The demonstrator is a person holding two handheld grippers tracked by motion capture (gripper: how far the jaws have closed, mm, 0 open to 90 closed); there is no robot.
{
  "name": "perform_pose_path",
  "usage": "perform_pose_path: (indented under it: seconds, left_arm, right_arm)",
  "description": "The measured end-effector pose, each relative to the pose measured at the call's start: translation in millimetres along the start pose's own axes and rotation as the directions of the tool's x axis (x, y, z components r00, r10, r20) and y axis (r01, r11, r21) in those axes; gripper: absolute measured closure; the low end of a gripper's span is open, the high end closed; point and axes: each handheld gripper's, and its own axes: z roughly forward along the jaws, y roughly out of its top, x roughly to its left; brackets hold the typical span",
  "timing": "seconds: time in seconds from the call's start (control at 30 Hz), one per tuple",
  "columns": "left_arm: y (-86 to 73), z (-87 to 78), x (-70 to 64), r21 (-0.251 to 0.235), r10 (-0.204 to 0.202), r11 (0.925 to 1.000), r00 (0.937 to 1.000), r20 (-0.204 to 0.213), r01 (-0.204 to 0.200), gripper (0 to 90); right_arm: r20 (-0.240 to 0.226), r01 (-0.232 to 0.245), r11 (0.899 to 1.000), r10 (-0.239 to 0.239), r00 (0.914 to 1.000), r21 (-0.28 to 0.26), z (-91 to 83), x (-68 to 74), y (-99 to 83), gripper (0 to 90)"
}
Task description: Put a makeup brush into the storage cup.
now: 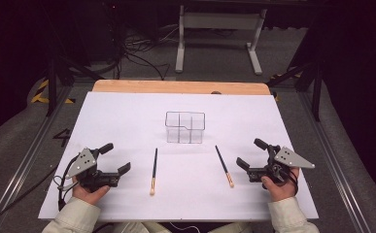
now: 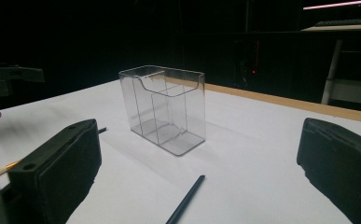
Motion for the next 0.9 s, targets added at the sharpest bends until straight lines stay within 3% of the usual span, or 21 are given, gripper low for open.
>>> perform_pose_path:
  seconds: [0.33,0.57,0.83,0.87,0.9]
  left_arm:
    - [-0.9,1.5,1.0,-0.019,-0.029,0.9994,0.9996,0.005,0.029,5.4]
    - [-0.1,3.0,1.8,-0.007,-0.017,0.9998,0.9998,0.01,0.018,5.5]
    - [16.9,16.5,-1.0,0.05,0.049,0.9973,0.9939,0.099,-0.055,6.2]
    - [19.0,17.2,-2.5,0.066,0.054,0.9959,0.9917,0.117,-0.062,8.1]
    - [24.1,20.2,-5.5,0.081,0.079,0.9924,0.985,0.154,-0.092,9.5]
  right_arm:
    - [0.004,0.003,1.0,-0.003,1.0,-0.003,-1.2,-0.2,0.6,0.2]
    - [0.012,0.007,1.0,-0.007,0.9999,-0.003,-1.7,-0.9,0.2,0.2]
    - [0.013,-0.012,1.0,0.012,0.9998,-0.007,-1.6,-3.9,-1.2,0.3]
    - [0.014,-0.016,1.0,0.016,0.9998,-0.007,-2.3,-4.8,-1.2,0.3]
    - [0.015,-0.018,1.0,0.018,0.9997,-0.006,-2.6,-5.2,-1.4,0.2]
